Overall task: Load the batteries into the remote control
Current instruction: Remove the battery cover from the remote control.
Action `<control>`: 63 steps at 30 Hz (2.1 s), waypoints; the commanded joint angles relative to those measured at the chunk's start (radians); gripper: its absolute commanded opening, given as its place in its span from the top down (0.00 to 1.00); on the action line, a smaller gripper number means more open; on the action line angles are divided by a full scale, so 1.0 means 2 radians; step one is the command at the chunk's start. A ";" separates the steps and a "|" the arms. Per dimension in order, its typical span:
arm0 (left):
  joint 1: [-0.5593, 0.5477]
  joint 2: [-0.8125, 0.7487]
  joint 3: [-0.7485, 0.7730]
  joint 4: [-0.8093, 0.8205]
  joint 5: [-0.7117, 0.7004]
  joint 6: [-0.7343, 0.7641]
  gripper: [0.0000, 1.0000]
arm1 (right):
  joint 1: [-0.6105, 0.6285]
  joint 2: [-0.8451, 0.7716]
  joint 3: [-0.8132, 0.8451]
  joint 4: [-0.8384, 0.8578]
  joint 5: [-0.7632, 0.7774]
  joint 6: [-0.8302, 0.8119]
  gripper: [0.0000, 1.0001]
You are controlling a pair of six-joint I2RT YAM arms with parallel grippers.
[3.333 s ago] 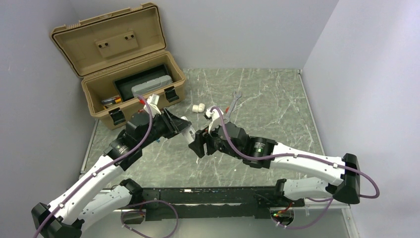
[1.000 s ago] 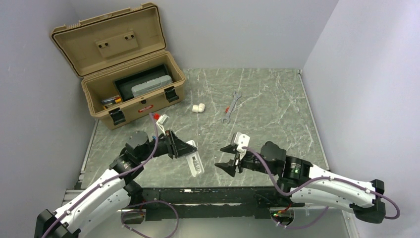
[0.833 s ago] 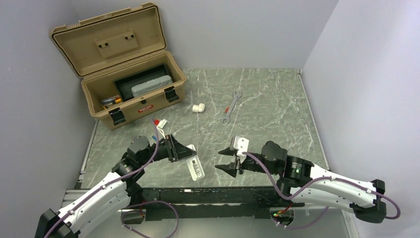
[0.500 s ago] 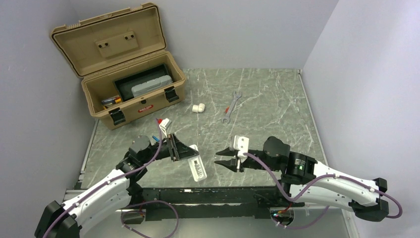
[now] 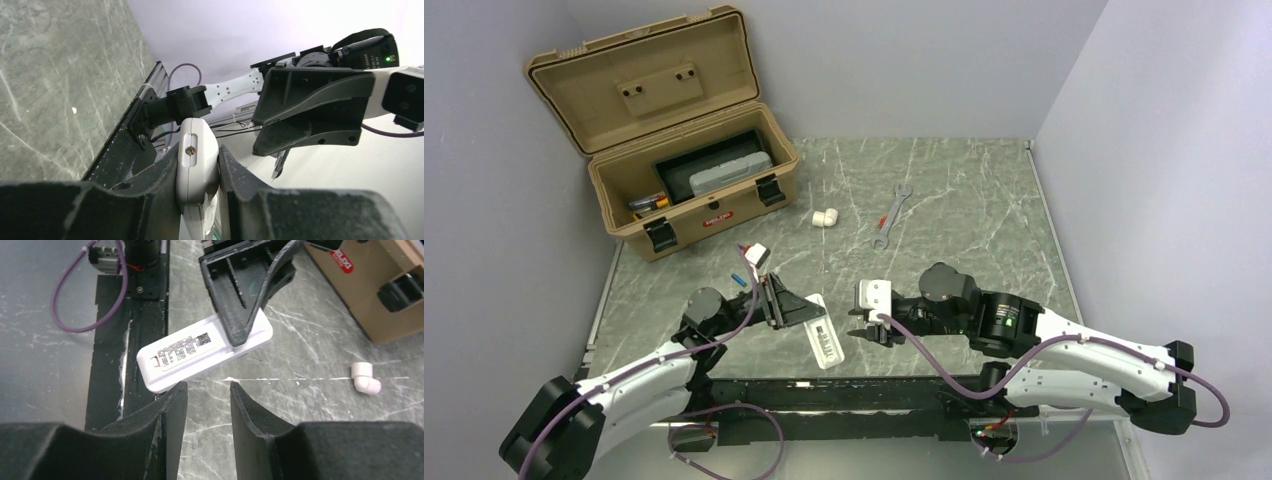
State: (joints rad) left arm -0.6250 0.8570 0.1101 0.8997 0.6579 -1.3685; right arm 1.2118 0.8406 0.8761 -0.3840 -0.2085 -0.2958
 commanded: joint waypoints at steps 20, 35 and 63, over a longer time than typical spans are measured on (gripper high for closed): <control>0.000 -0.092 0.071 -0.202 -0.002 0.038 1.00 | 0.006 0.051 0.056 -0.026 -0.154 -0.091 0.70; -0.002 -0.082 0.099 -0.243 0.009 0.056 1.00 | 0.026 0.092 0.052 0.002 -0.133 -0.116 0.70; -0.005 -0.092 0.101 -0.254 0.004 0.050 1.00 | 0.062 0.107 0.045 0.014 -0.075 -0.147 0.67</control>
State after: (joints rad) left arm -0.6281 0.6945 0.2668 0.3737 0.6582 -1.2751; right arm 1.3228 1.0634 0.9436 -0.3950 -0.3824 -0.5720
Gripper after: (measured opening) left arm 0.311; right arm 0.329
